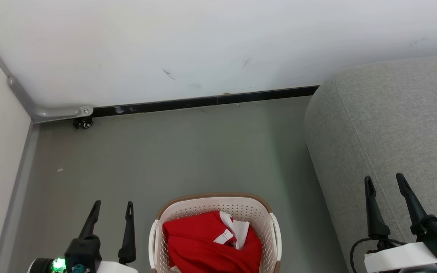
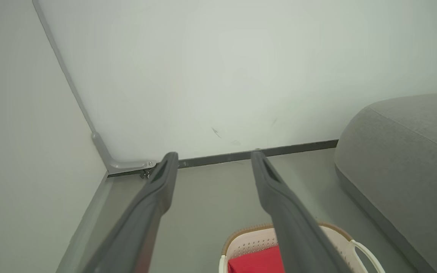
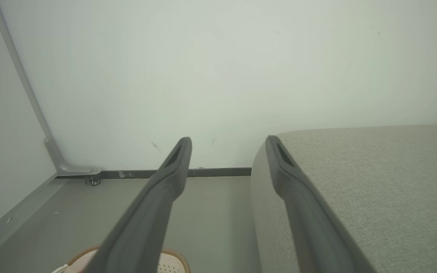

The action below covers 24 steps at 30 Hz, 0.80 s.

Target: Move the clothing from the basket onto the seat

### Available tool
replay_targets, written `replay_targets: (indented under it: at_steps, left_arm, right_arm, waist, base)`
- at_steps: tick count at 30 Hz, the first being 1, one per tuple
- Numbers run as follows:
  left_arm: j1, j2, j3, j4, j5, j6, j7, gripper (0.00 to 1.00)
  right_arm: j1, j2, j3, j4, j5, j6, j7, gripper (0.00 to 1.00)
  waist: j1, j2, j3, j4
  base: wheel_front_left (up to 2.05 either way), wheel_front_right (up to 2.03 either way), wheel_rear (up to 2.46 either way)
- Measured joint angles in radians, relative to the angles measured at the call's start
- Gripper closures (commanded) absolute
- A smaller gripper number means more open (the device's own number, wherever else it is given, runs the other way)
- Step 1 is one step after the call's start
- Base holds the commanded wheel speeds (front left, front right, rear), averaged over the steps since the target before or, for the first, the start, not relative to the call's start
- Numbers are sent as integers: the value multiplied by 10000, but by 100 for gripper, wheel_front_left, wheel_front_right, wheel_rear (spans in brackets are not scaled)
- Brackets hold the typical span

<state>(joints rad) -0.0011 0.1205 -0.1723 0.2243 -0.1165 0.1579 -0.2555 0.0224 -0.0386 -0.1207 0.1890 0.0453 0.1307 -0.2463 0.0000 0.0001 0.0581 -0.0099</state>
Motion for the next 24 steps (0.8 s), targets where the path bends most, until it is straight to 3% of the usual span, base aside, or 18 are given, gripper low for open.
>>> replay_targets:
  at_steps: [14, 24]
  left_arm:
    - [-872, 376, -953, 807, 800, -692, 100, 0]
    - [-1502, 430, -1298, 1373, 1214, -823, 176, 0]
  right_arm:
    - [4, 0, -21, -301, -2, 0, 2, 0]
    - [-60, 2, 15, -562, 15, 0, 2, 0]
  waist:
    - [0, -1, 511, -148]
    - [0, 0, 1123, -355]
  base:
    - [0, 0, 0]
    - [0, 0, 0]
